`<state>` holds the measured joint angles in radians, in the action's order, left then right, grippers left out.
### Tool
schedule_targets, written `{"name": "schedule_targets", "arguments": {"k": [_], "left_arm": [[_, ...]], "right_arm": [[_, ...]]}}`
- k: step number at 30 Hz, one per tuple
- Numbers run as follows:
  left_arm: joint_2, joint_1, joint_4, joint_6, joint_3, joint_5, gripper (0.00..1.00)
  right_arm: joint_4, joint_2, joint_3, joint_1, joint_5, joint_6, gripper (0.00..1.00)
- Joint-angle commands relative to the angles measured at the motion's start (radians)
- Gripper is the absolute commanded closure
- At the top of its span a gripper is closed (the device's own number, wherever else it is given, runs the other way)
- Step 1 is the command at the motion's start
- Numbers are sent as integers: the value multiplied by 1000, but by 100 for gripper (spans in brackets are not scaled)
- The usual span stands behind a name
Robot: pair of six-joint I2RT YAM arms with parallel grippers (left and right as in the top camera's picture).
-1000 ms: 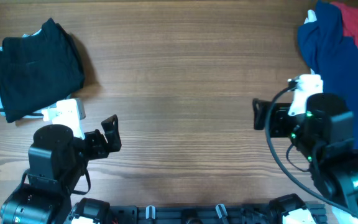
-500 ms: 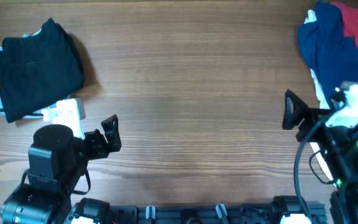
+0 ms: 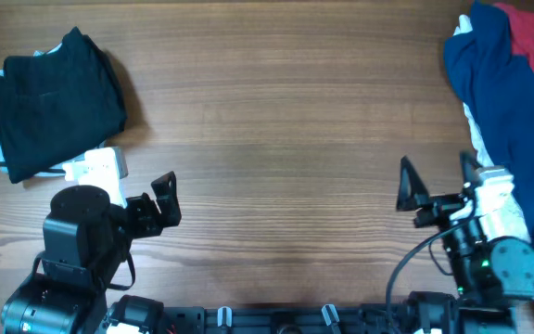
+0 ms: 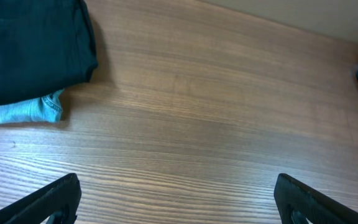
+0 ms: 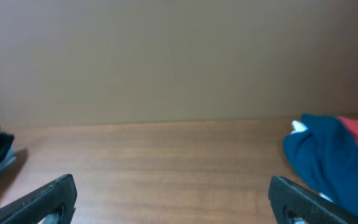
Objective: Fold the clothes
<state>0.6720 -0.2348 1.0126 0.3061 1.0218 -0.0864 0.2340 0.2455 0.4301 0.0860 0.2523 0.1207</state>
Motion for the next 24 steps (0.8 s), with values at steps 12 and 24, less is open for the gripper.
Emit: {"name": "schedule_targets", "arguments": {"k": [12, 24], "left_arm": [[1, -4, -2, 16, -9, -19, 0], [1, -4, -2, 16, -9, -19, 0]], "right_arm": [[-229, -243, -265, 5, 3, 9, 0], [-447, -243, -425, 5, -51, -19, 0]]}}
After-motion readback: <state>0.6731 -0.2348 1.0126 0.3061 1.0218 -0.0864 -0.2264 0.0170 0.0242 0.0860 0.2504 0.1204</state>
